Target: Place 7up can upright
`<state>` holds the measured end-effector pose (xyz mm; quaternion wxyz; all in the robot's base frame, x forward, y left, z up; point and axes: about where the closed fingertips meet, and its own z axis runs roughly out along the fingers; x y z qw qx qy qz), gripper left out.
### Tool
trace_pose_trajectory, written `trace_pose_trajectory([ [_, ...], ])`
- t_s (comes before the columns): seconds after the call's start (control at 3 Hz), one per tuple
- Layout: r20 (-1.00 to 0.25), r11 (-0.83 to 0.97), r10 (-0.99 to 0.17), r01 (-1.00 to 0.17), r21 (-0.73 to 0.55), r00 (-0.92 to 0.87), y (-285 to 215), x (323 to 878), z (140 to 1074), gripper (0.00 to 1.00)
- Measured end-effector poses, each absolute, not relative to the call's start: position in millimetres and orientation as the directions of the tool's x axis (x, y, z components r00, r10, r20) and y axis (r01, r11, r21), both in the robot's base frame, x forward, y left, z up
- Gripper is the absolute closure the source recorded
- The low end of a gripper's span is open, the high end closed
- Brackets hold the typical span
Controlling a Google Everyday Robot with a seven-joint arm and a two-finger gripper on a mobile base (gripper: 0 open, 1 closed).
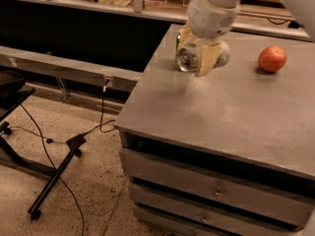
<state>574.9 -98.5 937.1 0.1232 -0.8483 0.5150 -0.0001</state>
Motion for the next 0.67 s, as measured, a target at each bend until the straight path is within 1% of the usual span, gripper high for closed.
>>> trace_pose_trajectory([
  [0.33, -0.318, -0.351, -0.837, -0.882, -0.314, 0.446, -121.4, 570.9, 940.8, 1.0],
  [0.67, -0.425, -0.262, -0.813, -0.902, -0.344, 0.398, -145.9, 552.5, 947.0, 1.0],
])
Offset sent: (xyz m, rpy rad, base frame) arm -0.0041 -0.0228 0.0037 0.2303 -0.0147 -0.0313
